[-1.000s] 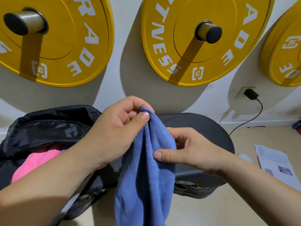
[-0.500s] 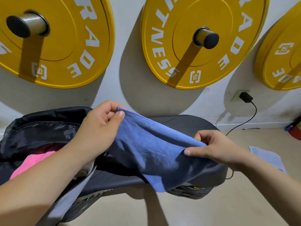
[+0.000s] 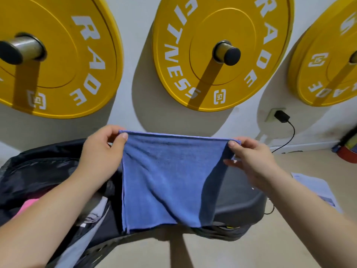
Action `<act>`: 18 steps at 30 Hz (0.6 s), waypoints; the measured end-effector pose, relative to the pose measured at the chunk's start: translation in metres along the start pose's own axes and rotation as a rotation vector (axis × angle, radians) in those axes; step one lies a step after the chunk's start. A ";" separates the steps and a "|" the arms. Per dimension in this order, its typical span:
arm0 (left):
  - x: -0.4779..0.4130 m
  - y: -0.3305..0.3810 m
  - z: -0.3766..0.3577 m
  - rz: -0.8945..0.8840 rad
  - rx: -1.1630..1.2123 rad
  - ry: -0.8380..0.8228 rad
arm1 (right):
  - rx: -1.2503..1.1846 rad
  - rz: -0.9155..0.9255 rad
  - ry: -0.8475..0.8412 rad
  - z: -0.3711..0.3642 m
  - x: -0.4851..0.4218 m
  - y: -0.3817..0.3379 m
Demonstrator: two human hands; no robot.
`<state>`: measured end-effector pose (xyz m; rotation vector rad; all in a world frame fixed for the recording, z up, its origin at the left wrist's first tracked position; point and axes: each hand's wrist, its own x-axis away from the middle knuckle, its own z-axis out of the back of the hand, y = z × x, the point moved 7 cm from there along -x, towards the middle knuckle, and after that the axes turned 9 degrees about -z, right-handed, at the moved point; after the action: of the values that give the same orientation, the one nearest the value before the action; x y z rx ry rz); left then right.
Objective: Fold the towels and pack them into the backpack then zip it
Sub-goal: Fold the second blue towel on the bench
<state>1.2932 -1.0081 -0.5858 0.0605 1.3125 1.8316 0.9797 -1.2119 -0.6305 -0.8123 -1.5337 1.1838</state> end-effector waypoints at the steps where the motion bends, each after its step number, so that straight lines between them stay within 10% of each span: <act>1: -0.005 0.007 0.005 -0.023 -0.011 0.060 | -0.072 0.083 0.007 -0.006 0.000 -0.013; 8: -0.017 -0.008 0.001 0.009 0.236 0.103 | 0.058 0.487 0.033 -0.011 0.019 -0.061; 18: 0.059 -0.111 -0.063 0.398 0.082 -0.545 | 0.796 -0.008 -0.205 0.018 -0.003 0.070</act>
<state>1.2920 -1.0079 -0.7266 0.8565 1.0262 1.8916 0.9594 -1.1990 -0.6985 -0.1523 -1.0583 1.7342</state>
